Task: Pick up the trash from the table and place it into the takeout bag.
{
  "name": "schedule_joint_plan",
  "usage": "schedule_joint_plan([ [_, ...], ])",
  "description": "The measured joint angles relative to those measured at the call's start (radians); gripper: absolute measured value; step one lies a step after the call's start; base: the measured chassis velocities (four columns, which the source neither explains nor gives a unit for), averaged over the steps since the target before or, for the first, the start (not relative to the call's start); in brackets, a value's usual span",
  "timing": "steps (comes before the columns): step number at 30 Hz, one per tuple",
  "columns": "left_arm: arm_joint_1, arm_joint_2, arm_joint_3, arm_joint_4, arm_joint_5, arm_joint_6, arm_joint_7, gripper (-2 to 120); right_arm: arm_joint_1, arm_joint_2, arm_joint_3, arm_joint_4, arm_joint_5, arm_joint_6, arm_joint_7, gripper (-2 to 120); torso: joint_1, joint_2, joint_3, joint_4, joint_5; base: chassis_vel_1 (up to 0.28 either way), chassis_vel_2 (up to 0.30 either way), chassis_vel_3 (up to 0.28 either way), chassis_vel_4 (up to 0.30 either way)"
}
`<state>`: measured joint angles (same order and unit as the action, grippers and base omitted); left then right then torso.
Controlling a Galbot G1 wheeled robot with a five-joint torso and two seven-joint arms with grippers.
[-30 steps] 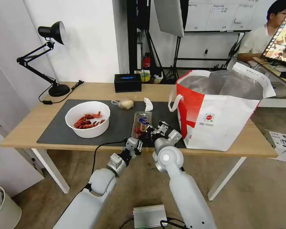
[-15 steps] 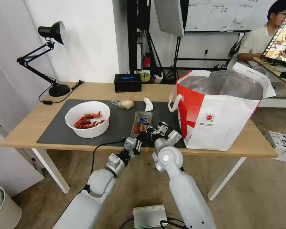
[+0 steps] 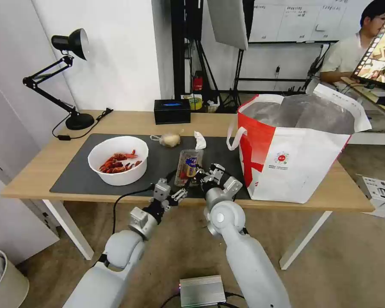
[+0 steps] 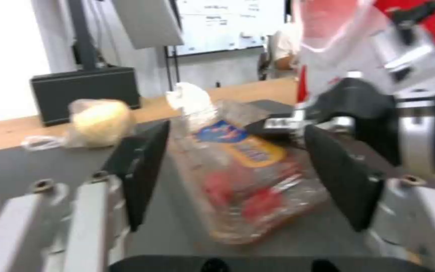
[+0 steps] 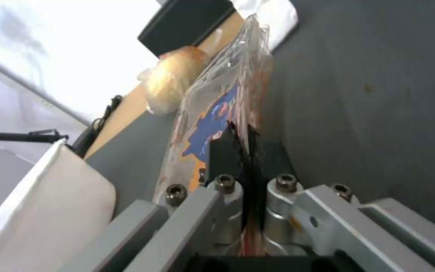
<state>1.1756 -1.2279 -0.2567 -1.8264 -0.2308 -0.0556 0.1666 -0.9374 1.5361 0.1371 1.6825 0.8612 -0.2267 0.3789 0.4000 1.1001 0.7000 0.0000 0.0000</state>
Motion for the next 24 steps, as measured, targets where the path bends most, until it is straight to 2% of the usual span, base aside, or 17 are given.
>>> schedule_joint_plan([
  [1, 0.0, 0.0, 0.0, 0.0, 0.0, 0.0, 0.0, 79, 0.0, 0.0, 0.0, 0.0, 0.0, 0.0, 0.0, 0, 0.0, 0.0, 0.0, 0.0, 0.0, 0.0, 0.0, 0.0, 0.0],
  [5, 0.019, 0.001, -0.026, -0.013, -0.011, 0.005, -0.015, 93, -0.009, -0.02, -0.006, 0.017, -0.024, 0.01, -0.03, 0, 0.0, 0.0, 0.0, 0.0, 0.0, 0.0, 0.0, 0.0, 0.0],
  [7, 0.047, 0.001, -0.067, -0.037, -0.023, 0.017, -0.023, 99, -0.021, -0.046, -0.019, 0.041, -0.071, 0.03, -0.065, 0, 0.0, 0.0, 0.0, 0.0, 0.0, 0.0, 0.0, 0.0, 0.0],
  [18, 0.163, 0.0, -0.177, -0.118, -0.061, 0.053, -0.04, 100, -0.059, -0.112, -0.048, 0.13, -0.193, 0.094, -0.14, 0, 0.0, 0.0, 0.0, 0.0001, 0.0, 0.0, 0.0, 0.0, 0.0],
  [24, 0.195, -0.001, -0.203, -0.139, -0.07, 0.056, -0.039, 100, -0.11, -0.152, -0.041, 0.197, -0.285, 0.141, -0.2, 0, 0.0, 0.0, 0.0, 0.0, -0.0001, 0.0, 0.0, 0.0, 0.0],
])
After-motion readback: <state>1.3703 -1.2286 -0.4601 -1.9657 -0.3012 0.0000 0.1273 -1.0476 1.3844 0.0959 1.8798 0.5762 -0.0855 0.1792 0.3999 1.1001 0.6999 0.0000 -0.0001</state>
